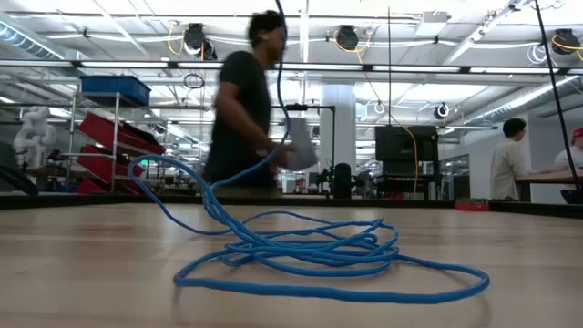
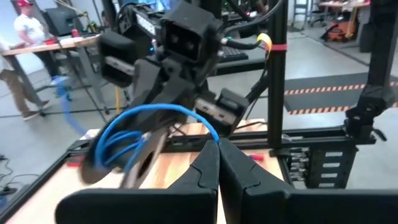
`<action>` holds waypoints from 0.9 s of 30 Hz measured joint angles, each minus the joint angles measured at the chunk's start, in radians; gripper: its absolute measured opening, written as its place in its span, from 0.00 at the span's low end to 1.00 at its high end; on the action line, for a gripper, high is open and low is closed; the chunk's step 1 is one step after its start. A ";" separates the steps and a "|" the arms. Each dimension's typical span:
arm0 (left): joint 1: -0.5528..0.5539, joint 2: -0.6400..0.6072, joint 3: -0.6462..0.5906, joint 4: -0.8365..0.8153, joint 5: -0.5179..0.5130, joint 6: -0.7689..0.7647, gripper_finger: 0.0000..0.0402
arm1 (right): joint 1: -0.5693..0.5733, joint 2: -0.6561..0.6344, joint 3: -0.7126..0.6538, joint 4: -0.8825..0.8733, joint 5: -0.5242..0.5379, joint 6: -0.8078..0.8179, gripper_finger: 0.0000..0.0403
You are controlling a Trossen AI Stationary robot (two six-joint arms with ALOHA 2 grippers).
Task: Coil cords
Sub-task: Coil the blue wire onto the spool
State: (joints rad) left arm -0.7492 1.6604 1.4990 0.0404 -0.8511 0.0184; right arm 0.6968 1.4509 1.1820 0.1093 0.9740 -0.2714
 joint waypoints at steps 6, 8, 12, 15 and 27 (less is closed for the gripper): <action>0.058 0.046 0.000 0.102 0.086 0.024 0.00 | -0.004 0.000 0.000 0.000 0.049 0.044 0.00; 0.079 0.064 0.000 0.131 0.121 0.023 0.00 | -0.004 0.000 0.000 0.002 0.049 0.050 0.00; 0.124 0.105 0.000 0.178 0.166 0.016 0.00 | -0.004 0.000 0.000 0.050 0.050 0.051 0.00; 0.153 0.132 0.000 0.197 0.169 0.014 0.00 | -0.004 0.000 0.000 0.070 0.051 0.060 0.00; 0.193 0.175 0.000 0.173 0.164 0.014 0.00 | 0.011 -0.002 0.000 0.108 0.047 0.076 0.00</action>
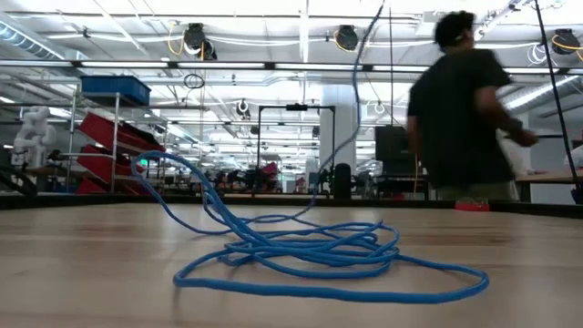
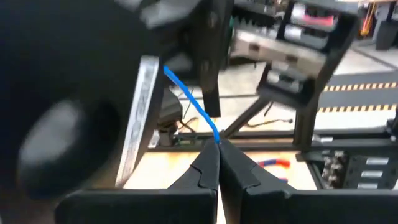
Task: Coil cords
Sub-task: Coil the blue wire onto the spool
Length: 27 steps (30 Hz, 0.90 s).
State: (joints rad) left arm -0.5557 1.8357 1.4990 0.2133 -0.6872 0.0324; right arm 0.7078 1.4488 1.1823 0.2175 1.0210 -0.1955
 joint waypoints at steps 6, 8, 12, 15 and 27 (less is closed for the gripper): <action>-0.008 0.000 0.000 -0.072 0.001 0.034 0.01 | 0.035 -0.036 0.000 0.000 -0.002 0.001 0.00; -0.009 0.000 0.000 -0.083 0.017 0.034 0.04 | 0.053 -0.048 0.000 -0.003 -0.002 0.000 0.00; -0.011 0.000 0.000 -0.093 0.067 0.029 0.13 | 0.087 -0.073 0.000 -0.001 -0.001 -0.005 0.00; -0.011 0.000 0.000 -0.093 0.089 0.026 0.18 | 0.111 -0.087 0.000 -0.003 -0.002 -0.012 0.00; -0.021 0.000 0.000 -0.091 0.149 0.026 0.23 | 0.189 -0.132 0.000 -0.004 -0.001 -0.045 0.00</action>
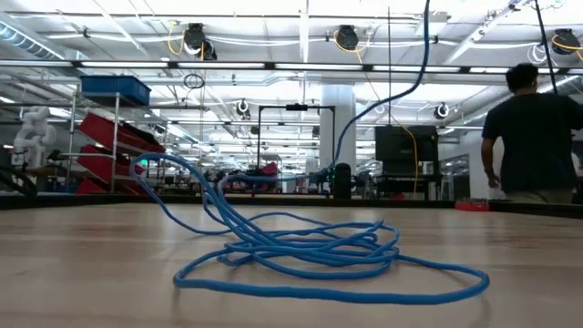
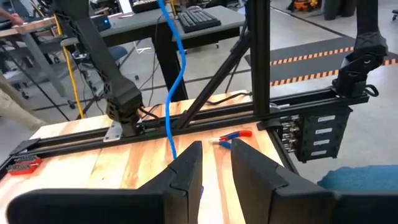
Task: Coil cords
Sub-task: Coil the blue wire onto the spool
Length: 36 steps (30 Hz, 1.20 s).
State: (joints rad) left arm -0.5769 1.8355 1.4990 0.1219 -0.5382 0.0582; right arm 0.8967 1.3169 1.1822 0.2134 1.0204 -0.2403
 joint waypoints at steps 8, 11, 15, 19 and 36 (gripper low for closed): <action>0.003 0.019 0.000 0.000 0.049 -0.048 0.24 | 0.023 -0.005 0.000 -0.001 -0.001 -0.011 0.00; 0.005 0.033 0.000 -0.005 0.051 -0.072 0.29 | 0.021 -0.005 0.000 0.000 -0.001 -0.012 0.00; 0.010 0.060 0.000 -0.001 0.011 -0.079 0.40 | 0.021 -0.006 0.000 0.000 0.000 -0.019 0.00; 0.020 0.085 0.000 -0.001 -0.005 -0.099 0.47 | 0.021 -0.011 0.000 0.000 0.000 -0.027 0.00; 0.027 0.101 0.000 0.004 0.044 -0.184 0.50 | 0.022 -0.011 0.000 0.000 -0.001 -0.034 0.00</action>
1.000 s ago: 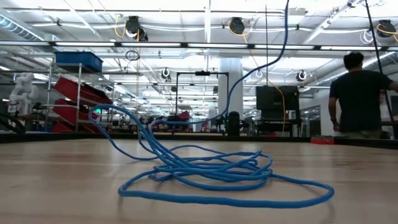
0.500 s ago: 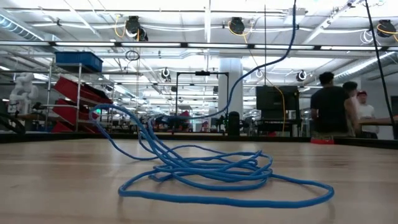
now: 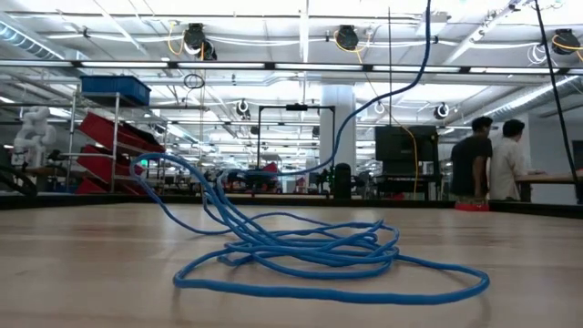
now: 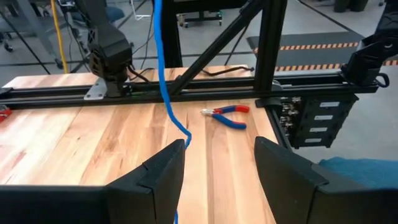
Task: Coil cords
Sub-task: Coil the blue wire onto the spool
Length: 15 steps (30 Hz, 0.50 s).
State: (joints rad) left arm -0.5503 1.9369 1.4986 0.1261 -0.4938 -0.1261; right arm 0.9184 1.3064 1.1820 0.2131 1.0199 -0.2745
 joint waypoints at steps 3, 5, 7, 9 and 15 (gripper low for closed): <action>-0.001 0.000 0.000 0.005 0.000 0.000 0.50 | 0.000 0.000 0.000 0.000 0.000 0.000 0.00; -0.001 0.000 0.000 0.013 -0.003 0.000 0.50 | 0.000 0.000 0.000 0.000 0.000 0.000 0.00; -0.004 0.000 0.000 0.023 -0.005 -0.003 0.50 | 0.000 0.000 0.000 -0.001 0.000 0.003 0.00; -0.010 0.000 0.000 0.024 -0.007 -0.021 0.50 | 0.000 0.000 0.000 -0.008 0.000 0.014 0.00; -0.038 0.004 0.000 0.031 -0.024 -0.026 0.50 | 0.018 0.001 0.000 -0.041 -0.001 0.058 0.00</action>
State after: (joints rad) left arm -0.5885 1.9409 1.4986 0.1574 -0.5173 -0.1516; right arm 0.9361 1.3070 1.1820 0.1725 1.0193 -0.2166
